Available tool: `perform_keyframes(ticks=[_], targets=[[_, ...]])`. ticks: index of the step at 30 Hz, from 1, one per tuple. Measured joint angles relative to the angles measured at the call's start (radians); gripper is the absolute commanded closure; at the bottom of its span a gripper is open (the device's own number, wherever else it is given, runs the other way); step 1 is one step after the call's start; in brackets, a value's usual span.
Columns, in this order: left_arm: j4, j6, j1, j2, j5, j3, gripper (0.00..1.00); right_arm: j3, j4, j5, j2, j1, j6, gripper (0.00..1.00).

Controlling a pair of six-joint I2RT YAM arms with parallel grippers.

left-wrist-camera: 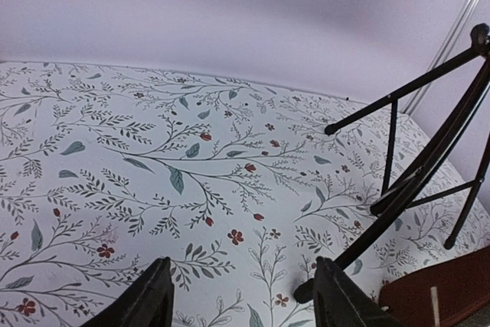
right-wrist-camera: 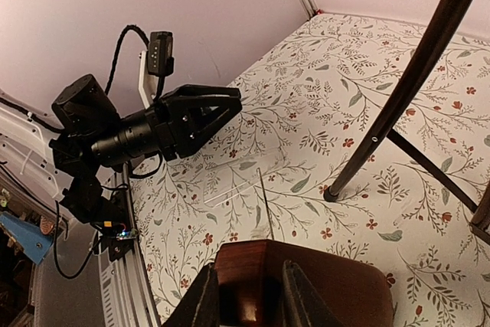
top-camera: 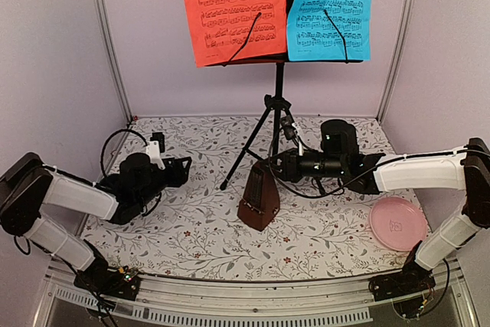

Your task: Set up the instrument practice props

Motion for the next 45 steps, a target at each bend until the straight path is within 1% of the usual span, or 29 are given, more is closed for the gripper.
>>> perform_keyframes(ticks=[2,7,11,16,18,19,21,22,23,24,25,26,29,36,39,42,45], targets=[[-0.012,0.004,0.017,-0.018,0.011,0.0,0.37,0.0,-0.001,-0.002,0.0,0.0,0.0,0.65],[-0.042,0.018,0.035,-0.053,0.035,0.0,0.36,0.0,-0.012,-0.005,0.0,0.0,-0.002,0.51],[-0.06,0.027,0.044,-0.069,0.052,0.0,0.35,0.0,-0.024,-0.012,-0.006,0.002,-0.004,0.42],[-0.095,0.04,0.057,-0.078,0.071,0.002,0.33,0.02,-0.049,-0.022,-0.036,0.002,-0.009,0.33],[-0.109,0.046,0.061,-0.079,0.079,0.006,0.31,0.037,-0.06,-0.022,-0.045,0.002,-0.013,0.29],[-0.119,0.049,0.063,-0.081,0.082,0.009,0.29,0.046,-0.065,-0.021,-0.05,0.002,-0.017,0.25],[-0.147,0.057,0.07,-0.095,0.087,0.019,0.22,0.063,-0.076,-0.021,-0.06,0.002,-0.026,0.15],[-0.16,0.063,0.074,-0.102,0.089,0.027,0.17,0.07,-0.084,-0.02,-0.066,0.001,-0.032,0.12],[-0.177,0.068,0.079,-0.11,0.096,0.039,0.1,0.073,-0.09,-0.02,-0.072,-0.002,-0.039,0.07],[-0.194,0.074,0.085,-0.116,0.104,0.055,0.04,0.074,-0.096,-0.02,-0.082,-0.007,-0.046,0.04],[-0.214,0.082,0.09,-0.122,0.109,0.071,0.01,0.074,-0.104,-0.018,-0.09,-0.012,-0.05,0.01],[-0.233,0.087,0.097,-0.126,0.113,0.093,0.01,0.074,-0.114,-0.016,-0.101,-0.018,-0.053,0.0],[-0.295,0.105,0.116,-0.129,0.133,0.163,0.01,0.073,-0.134,-0.003,-0.134,-0.042,-0.072,0.01],[-0.416,0.126,0.148,-0.099,0.195,0.285,0.01,0.072,-0.197,0.021,-0.24,-0.187,-0.119,0.01],[-0.47,0.136,0.169,-0.072,0.228,0.346,0.01,0.054,-0.2,0.01,-0.284,-0.271,-0.122,0.01],[-0.558,0.139,0.204,-0.03,0.253,0.431,0.01,-0.006,-0.193,-0.025,-0.33,-0.385,-0.114,0.01],[-0.639,0.124,0.254,0.01,0.288,0.504,0.01,-0.055,-0.184,-0.062,-0.342,-0.488,-0.095,0.01]])
